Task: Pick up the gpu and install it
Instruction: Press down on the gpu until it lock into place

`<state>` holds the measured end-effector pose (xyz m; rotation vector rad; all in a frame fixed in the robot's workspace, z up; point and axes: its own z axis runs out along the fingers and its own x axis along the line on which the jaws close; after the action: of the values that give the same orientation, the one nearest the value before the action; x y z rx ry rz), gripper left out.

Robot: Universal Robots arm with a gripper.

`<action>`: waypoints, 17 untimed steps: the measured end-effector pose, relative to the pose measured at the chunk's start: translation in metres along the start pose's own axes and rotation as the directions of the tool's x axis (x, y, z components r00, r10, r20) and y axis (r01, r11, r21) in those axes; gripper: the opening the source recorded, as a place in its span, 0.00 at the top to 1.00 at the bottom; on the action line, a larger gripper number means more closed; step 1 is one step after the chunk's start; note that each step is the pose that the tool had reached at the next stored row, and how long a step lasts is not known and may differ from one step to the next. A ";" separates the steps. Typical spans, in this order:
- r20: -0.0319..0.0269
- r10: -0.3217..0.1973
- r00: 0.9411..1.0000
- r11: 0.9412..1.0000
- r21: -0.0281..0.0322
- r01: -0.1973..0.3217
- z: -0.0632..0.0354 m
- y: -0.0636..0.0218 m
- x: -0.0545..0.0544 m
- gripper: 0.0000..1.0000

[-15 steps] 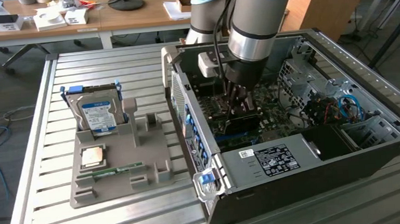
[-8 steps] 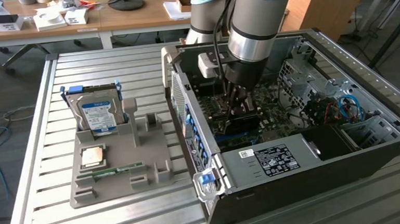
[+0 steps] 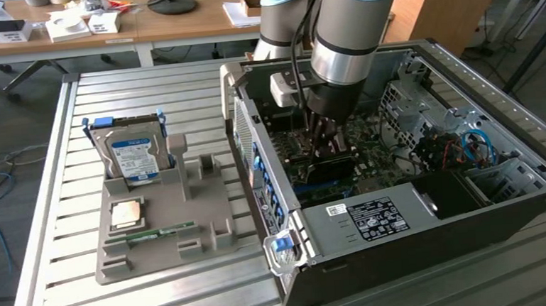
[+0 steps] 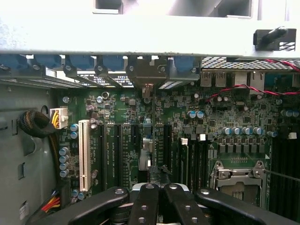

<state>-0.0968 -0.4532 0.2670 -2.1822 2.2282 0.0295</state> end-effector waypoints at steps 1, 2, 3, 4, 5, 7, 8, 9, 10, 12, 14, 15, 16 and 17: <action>0.000 0.000 1.000 1.000 0.000 0.000 0.0000 0.0000 0.000 0.89; 0.000 0.000 1.000 1.000 0.000 0.000 0.0001 0.0000 0.000 0.89; 0.000 0.000 1.000 1.000 0.000 0.000 0.0004 0.0000 0.000 0.89; 0.000 0.000 1.000 1.000 0.000 0.000 0.0006 0.0000 0.000 0.89; 0.000 0.000 1.000 1.000 0.000 0.000 0.0006 0.0000 0.000 0.89; 0.000 0.000 1.000 1.000 0.000 0.000 0.0006 0.0000 0.000 0.89; 0.000 0.000 1.000 1.000 0.000 0.000 0.0007 0.0000 0.000 0.89; 0.000 0.000 1.000 1.000 0.000 0.000 0.0008 0.0000 0.000 0.89; 0.000 0.000 1.000 1.000 0.000 0.000 0.0011 0.0001 0.000 0.89; 0.001 0.000 1.000 1.000 0.000 0.000 0.0013 0.0002 0.000 0.89; 0.001 0.000 1.000 1.000 0.000 0.000 0.0014 0.0002 0.000 0.89; 0.001 0.000 1.000 1.000 0.000 0.000 0.0015 0.0002 0.000 0.89; 0.001 0.000 1.000 1.000 0.000 0.000 0.0015 0.0002 0.000 0.89; 0.001 0.000 1.000 1.000 0.000 0.000 0.0016 0.0002 0.000 0.89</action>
<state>-0.0970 -0.4532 0.2654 -2.1816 2.2278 0.0307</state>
